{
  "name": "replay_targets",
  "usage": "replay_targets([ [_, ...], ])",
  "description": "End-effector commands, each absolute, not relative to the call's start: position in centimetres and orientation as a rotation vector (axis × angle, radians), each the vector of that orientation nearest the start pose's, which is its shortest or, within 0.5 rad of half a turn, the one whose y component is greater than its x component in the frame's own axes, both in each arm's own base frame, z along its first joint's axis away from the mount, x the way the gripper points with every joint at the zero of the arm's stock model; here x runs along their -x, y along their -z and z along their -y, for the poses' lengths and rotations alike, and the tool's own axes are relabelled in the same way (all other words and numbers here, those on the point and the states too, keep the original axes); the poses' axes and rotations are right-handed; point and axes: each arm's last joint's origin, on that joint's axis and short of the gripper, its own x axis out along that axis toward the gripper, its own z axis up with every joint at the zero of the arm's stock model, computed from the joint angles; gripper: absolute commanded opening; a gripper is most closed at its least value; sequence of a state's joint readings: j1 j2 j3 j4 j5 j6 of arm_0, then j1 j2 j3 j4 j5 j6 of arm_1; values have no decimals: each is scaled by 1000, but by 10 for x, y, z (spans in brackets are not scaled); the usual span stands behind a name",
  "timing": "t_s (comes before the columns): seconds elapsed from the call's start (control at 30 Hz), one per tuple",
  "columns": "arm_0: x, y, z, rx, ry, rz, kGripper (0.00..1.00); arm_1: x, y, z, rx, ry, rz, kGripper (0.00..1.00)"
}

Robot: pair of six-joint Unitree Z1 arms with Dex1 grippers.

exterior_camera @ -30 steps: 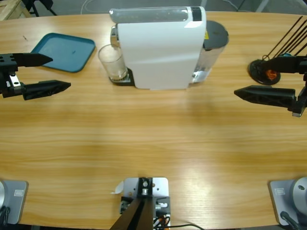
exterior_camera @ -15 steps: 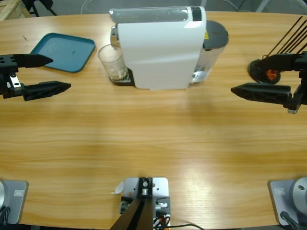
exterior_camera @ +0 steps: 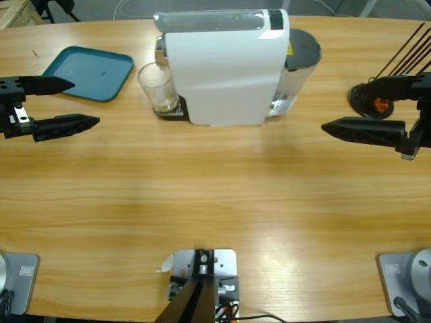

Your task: Pour coffee

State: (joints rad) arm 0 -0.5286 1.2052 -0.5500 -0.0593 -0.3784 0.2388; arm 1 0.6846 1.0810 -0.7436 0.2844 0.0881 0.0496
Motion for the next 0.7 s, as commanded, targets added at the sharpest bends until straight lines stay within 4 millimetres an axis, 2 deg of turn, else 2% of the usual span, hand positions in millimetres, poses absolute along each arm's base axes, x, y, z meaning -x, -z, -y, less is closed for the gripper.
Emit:
replay_targets([
  [0.03, -138, -260, 106, -265, 1002, -582, 1000, -114, -316, -102, 150, -754, -689, 1000],
  [0.47, -137, -266, 106, -363, 1050, -483, 985, -110, -311, -99, 162, -753, -731, 1000],
  [0.7, -149, -258, 108, -381, 1018, -530, 996, -108, -310, -97, 159, -754, -727, 1000],
])
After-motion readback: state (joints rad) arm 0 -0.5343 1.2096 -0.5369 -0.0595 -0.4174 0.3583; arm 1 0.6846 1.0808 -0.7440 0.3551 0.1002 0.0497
